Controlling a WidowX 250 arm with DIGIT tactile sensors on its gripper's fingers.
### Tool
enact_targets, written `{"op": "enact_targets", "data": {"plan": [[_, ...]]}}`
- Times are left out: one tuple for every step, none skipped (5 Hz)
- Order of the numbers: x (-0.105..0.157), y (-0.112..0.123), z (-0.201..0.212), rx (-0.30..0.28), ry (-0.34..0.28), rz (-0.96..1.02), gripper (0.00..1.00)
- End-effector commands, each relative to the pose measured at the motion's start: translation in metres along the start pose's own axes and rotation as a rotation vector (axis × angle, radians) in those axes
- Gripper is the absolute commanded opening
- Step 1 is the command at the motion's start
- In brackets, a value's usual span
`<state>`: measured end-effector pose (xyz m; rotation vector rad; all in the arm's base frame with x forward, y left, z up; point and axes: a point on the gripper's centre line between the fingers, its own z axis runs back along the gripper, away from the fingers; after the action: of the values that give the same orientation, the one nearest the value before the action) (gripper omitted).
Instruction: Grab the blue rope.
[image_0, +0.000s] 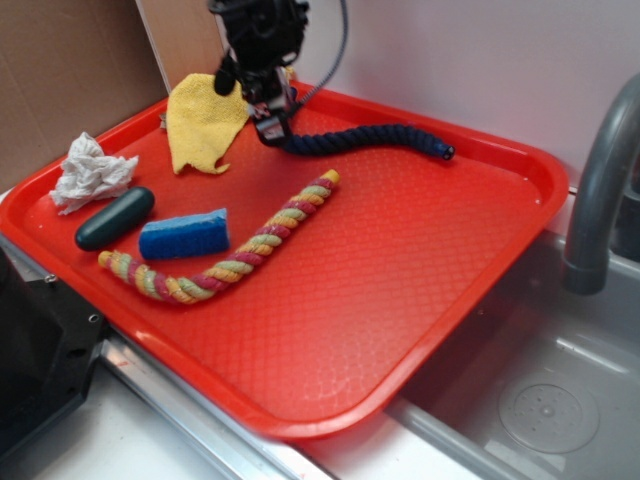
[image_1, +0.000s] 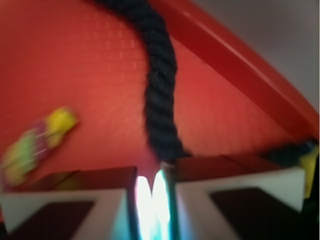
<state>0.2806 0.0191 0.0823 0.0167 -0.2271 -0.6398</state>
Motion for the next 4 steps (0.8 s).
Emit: {"op": "enact_targets", "data": {"plan": [[0.011, -0.001, 0.036, 0.063, -0.073, -0.033, 1.0], [0.014, 0.006, 0.002, 0.016, -0.027, -0.081, 1.0], [0.018, 0.005, -0.026, -0.015, 0.025, -0.128, 1.0], [0.018, 0.003, -0.042, -0.027, 0.055, -0.136, 1.0]]}}
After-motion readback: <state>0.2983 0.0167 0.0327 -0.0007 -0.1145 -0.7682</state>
